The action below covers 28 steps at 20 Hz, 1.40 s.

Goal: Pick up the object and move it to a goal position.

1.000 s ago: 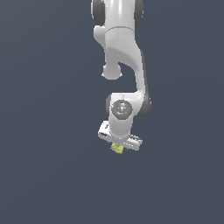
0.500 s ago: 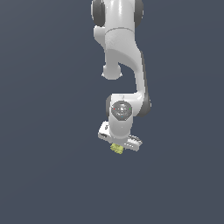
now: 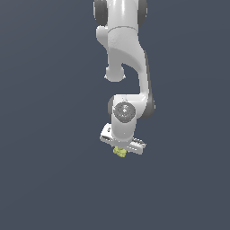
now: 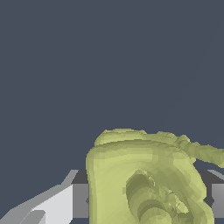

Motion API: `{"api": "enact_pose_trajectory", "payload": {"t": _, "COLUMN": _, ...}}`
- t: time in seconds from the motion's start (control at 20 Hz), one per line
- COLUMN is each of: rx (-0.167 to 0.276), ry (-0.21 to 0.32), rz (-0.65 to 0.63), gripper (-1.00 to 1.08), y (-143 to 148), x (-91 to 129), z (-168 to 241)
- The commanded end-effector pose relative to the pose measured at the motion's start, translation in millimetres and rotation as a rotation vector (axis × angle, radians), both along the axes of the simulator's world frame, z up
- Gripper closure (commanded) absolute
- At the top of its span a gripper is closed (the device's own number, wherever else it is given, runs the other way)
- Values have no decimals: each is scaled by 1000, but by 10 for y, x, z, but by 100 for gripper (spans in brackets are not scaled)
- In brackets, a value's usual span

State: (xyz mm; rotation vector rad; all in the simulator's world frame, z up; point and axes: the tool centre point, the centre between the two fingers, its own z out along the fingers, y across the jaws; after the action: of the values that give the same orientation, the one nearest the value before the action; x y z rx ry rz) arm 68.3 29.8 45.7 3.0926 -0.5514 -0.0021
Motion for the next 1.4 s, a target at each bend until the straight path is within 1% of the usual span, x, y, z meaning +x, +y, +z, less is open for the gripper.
{"api": "enact_pose_trajectory", "payload": {"t": 0.0, "rx": 0, "ry": -1, "rz": 0, "gripper": 108, "y": -25, "x": -2, "z": 83}}
{"api": "enact_pose_trajectory", "payload": {"t": 0.2, "rx": 0, "ry": -1, "rz": 0, "gripper": 108, "y": -89, "x": -21, "z": 298}}
{"api": "enact_pose_trajectory", "payload": {"t": 0.45, "rx": 1, "ry": -1, "rz": 0, "gripper": 108, "y": -215, "x": -57, "z": 719}}
{"api": "enact_pose_trajectory", "payload": {"t": 1.35, "rx": 1, "ry": -1, "rz": -1, "gripper": 108, "y": -829, "x": -208, "z": 2789}}
